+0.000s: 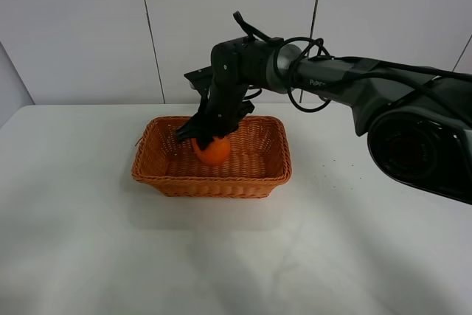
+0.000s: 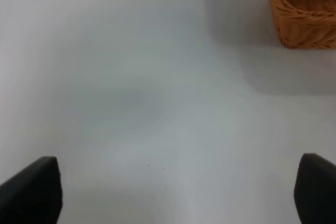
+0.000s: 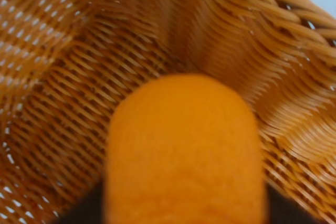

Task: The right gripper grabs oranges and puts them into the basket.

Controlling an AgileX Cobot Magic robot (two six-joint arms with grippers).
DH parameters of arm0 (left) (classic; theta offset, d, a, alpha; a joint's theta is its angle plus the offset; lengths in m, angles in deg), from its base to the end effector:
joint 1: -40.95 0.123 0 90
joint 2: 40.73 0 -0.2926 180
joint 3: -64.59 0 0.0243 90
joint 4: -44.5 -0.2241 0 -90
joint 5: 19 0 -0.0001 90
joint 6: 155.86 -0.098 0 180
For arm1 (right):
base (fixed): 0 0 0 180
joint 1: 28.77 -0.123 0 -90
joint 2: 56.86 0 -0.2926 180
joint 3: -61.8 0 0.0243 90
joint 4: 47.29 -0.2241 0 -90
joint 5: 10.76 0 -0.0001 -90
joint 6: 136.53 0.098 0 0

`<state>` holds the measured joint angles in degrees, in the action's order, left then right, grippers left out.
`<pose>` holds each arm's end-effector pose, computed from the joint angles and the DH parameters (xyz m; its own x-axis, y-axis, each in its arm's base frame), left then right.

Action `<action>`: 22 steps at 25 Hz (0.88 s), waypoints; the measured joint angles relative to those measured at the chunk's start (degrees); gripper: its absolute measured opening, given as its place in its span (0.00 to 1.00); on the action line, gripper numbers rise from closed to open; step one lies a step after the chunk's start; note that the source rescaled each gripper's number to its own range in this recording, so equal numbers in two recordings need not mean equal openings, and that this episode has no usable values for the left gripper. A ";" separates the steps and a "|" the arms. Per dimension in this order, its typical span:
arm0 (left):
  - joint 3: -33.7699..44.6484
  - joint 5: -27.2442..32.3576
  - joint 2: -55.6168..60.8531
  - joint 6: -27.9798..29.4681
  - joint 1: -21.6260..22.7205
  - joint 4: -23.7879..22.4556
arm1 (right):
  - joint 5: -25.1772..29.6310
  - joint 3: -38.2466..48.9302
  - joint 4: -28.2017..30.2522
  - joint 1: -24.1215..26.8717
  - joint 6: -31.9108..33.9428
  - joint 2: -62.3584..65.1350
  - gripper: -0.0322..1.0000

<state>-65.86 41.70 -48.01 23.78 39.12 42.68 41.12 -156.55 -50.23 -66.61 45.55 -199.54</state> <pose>-0.0290 0.0036 0.2577 -0.4615 0.0366 -0.8864 0.0175 0.9993 0.0322 0.3887 0.3070 0.1789 -0.7633 -0.5069 -0.4005 -0.5753 0.8154 0.0643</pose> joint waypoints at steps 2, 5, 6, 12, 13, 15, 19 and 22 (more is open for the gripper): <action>0.00 0.00 0.00 0.00 0.00 0.00 | 0.10 0.00 -0.53 0.00 0.05 0.00 0.58; 0.00 0.00 0.00 0.00 0.00 0.00 | 1.24 0.00 -0.72 0.00 0.05 0.00 0.89; 0.00 0.00 0.00 0.00 0.00 0.00 | 1.69 0.00 -0.77 0.00 0.05 0.00 0.93; 0.00 0.00 0.00 0.00 0.00 0.00 | 9.70 -5.62 -0.92 0.00 0.05 0.07 0.98; 0.00 0.00 0.00 0.00 0.00 0.00 | 11.25 -7.61 -0.92 0.00 0.05 0.07 0.99; 0.00 0.00 0.00 0.00 0.00 0.00 | 15.24 -12.53 -0.87 0.00 0.05 0.07 0.99; 0.00 0.00 0.00 0.00 0.00 0.00 | 17.05 -20.23 -0.79 0.19 0.29 0.58 0.99; 0.00 0.00 0.00 0.00 0.00 0.00 | 17.56 -21.41 -0.88 1.49 0.48 1.00 0.99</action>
<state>-65.86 41.70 -48.01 23.78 39.12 42.68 58.68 -177.96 -51.11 -65.12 46.03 -198.54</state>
